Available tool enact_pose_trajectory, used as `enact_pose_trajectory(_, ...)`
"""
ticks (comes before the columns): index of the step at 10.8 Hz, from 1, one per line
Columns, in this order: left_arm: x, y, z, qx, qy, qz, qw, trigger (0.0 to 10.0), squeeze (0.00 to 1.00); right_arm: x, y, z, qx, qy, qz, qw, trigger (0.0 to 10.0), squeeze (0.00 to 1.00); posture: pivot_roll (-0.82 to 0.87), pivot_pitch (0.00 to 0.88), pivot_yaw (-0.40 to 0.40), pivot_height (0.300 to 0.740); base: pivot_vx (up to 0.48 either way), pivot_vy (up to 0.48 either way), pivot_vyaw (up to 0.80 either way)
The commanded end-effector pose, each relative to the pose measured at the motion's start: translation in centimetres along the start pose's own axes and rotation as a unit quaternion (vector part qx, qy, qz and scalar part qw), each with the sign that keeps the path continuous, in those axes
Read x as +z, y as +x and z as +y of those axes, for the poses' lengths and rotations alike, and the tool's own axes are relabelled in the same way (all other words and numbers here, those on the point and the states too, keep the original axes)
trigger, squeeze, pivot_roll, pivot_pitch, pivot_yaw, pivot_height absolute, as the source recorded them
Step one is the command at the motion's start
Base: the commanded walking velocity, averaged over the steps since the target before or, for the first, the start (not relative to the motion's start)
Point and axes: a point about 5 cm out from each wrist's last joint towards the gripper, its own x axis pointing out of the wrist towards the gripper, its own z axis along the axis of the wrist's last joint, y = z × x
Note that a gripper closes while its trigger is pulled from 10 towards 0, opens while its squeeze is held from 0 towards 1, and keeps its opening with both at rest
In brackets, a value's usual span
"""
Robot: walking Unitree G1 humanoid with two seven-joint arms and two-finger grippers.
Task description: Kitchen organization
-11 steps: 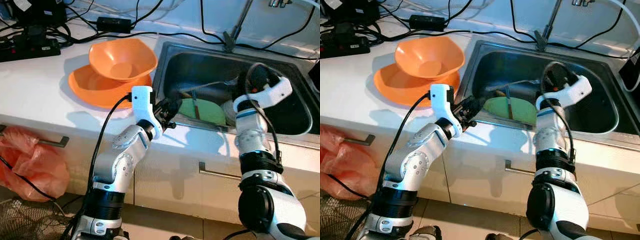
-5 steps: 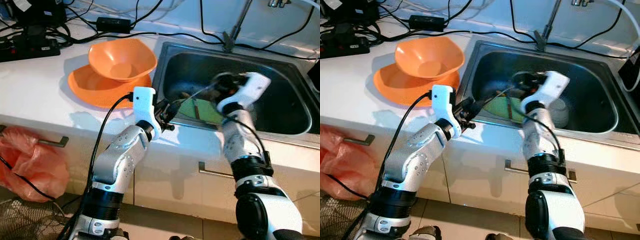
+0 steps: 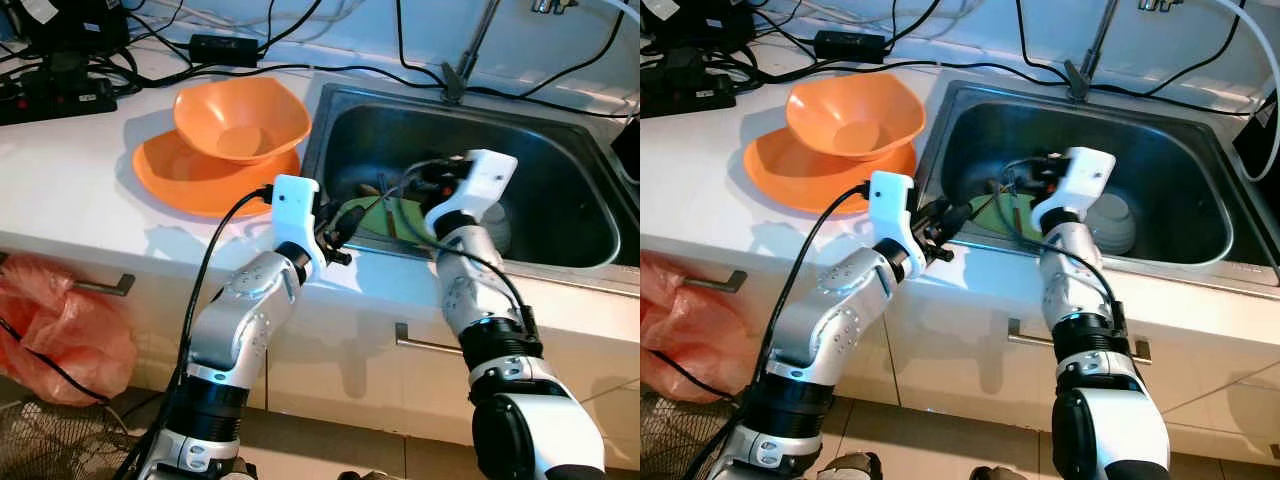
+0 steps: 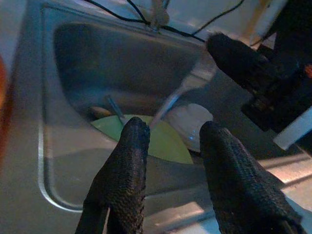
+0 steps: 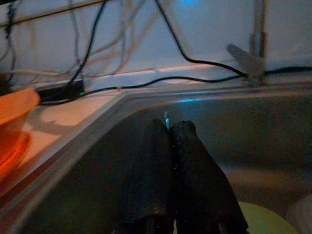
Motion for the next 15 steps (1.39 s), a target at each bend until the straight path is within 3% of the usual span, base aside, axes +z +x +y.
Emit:
enact_pose_trajectory(1, -0.5, 0.0, -0.3, -0.007, 0.003, 0.008, 1.0, 10.0, 0.0, -0.4, -0.2, 0.2, 0.012, -0.007, 0.006, 1.0, 10.0, 0.0, 0.13, 0.097, -0.095, 0.74, 0.0, 0.0, 0.0)
enact_pose_trajectory(2, -0.5, 0.0, -0.3, -0.006, 0.003, 0.008, 1.0, 10.0, 0.0, -0.6, -0.3, 0.4, 0.019, -0.008, 0.012, 1.0, 10.0, 0.69, 0.13, 0.098, -0.095, 0.74, 0.0, 0.0, 0.0)
enact_pose_trajectory(3, -0.5, 0.0, -0.3, -0.006, 0.004, 0.009, 1.0, 10.0, 0.0, -1.1, -0.4, 0.6, 0.027, -0.018, 0.024, 0.999, 10.0, 0.98, 0.13, 0.098, -0.094, 0.74, 0.0, 0.0, 0.0)
enact_pose_trajectory(4, -0.5, 0.0, -0.3, -0.006, 0.005, 0.009, 1.0, 10.0, 0.0, -1.2, -0.4, 0.7, 0.028, -0.018, 0.026, 0.999, 10.0, 1.0, 0.13, 0.098, -0.094, 0.74, 0.0, 0.0, 0.0)
enact_pose_trajectory(5, -0.6, 0.0, -0.3, -0.006, 0.005, 0.01, 1.0, 10.0, 0.0, -1.3, -0.5, 0.7, 0.03, -0.02, 0.028, 0.999, 10.0, 0.66, 0.13, 0.098, -0.094, 0.74, 0.0, 0.0, 0.0)
enact_pose_trajectory(6, -0.6, 0.0, -0.3, -0.005, 0.005, 0.009, 1.0, 10.0, 0.0, -1.2, -0.4, 0.7, 0.029, -0.021, 0.027, 0.999, 10.0, 0.0, 0.13, 0.097, -0.094, 0.74, 0.0, 0.0, 0.0)
enact_pose_trajectory(8, 0.3, 0.0, 0.2, 0.017, 0.019, -0.02, 0.999, 10.0, 0.0, -1.2, -0.4, 0.7, 0.029, -0.02, 0.026, 0.999, 10.0, 0.0, 0.13, 0.095, -0.096, 0.74, 0.0, 0.0, 0.0)
enact_pose_trajectory(9, 1.5, 0.0, 1.0, 0.057, 0.039, -0.054, 0.996, 10.0, 0.0, -1.2, -0.4, 0.7, 0.03, -0.018, 0.026, 0.999, 10.0, 0.0, 0.13, 0.094, -0.096, 0.74, 0.0, 0.0, 0.0)
enact_pose_trajectory(10, 4.2, -0.4, 2.2, 0.104, 0.046, -0.118, 0.987, 10.0, 0.0, -1.2, -0.4, 0.7, 0.03, -0.016, 0.026, 0.999, 10.0, 0.0, 0.13, 0.093, -0.096, 0.74, 0.0, 0.0, 0.0)
enact_pose_trajectory(12, 7.2, -1.2, 3.8, 0.153, 0.043, -0.181, 0.971, 10.0, 0.0, -1.2, -0.4, 0.7, 0.03, -0.014, 0.026, 0.999, 10.0, 0.0, 0.13, 0.091, -0.094, 0.74, 0.0, 0.0, 0.0)
enact_pose_trajectory(13, 9.1, -2.4, 5.5, 0.198, 0.04, -0.223, 0.954, 10.0, 0.0, -1.2, -0.3, 0.7, 0.03, -0.013, 0.026, 0.999, 10.0, 0.0, 0.14, 0.088, -0.094, 0.74, 0.0, 0.0, 0.0)
enact_pose_trajectory(15, 10.4, -4.1, 8.2, 0.266, 0.029, -0.254, 0.93, 10.0, 0.0, -1.2, -0.3, 0.9, 0.032, -0.011, 0.027, 0.999, 10.0, 0.0, 0.14, 0.084, -0.092, 0.74, 0.0, 0.0, 0.0)
